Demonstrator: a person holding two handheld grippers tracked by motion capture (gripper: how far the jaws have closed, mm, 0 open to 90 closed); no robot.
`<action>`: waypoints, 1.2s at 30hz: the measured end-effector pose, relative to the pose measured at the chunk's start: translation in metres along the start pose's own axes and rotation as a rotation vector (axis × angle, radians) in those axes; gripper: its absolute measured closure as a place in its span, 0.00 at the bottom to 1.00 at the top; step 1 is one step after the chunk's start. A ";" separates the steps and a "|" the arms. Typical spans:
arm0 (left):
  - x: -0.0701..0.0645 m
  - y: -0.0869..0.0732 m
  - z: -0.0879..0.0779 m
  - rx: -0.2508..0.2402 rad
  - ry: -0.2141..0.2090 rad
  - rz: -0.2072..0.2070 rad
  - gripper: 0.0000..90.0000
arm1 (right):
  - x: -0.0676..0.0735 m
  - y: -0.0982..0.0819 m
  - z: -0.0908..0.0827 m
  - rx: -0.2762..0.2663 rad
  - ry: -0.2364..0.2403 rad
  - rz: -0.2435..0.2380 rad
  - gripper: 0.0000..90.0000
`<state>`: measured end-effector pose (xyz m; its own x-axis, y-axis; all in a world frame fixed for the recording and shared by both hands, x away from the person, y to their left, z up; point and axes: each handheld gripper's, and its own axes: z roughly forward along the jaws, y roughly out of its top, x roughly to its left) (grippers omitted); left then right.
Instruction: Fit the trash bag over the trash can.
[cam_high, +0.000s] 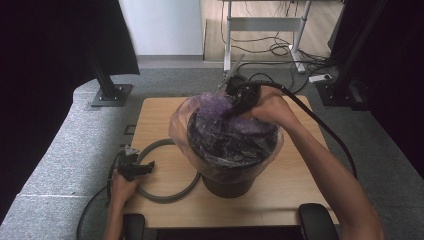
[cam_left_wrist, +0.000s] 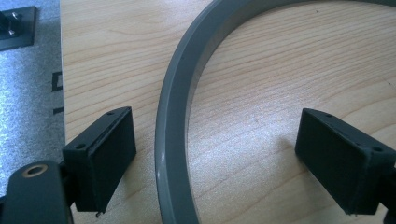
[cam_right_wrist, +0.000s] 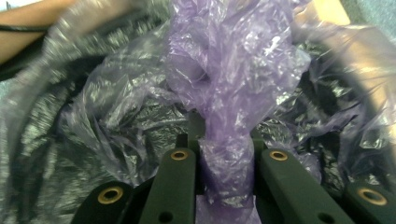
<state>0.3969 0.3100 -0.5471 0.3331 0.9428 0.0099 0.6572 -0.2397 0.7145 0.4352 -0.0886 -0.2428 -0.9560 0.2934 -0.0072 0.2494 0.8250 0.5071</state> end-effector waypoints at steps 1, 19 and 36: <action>0.000 0.000 0.000 0.000 0.000 0.000 0.14 | 0.000 -0.003 0.004 0.006 0.009 0.006 0.89; 0.000 0.000 0.000 0.000 0.000 0.002 0.14 | 0.000 -0.053 0.018 0.034 -0.027 0.059 0.30; -0.001 0.000 0.000 0.000 0.002 -0.001 0.14 | -0.004 0.012 0.029 -0.037 -0.070 0.079 0.76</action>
<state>0.3967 0.3095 -0.5472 0.3311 0.9435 0.0109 0.6576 -0.2391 0.7144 0.4468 -0.0659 -0.2621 -0.9201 0.3909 -0.0260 0.3162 0.7802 0.5398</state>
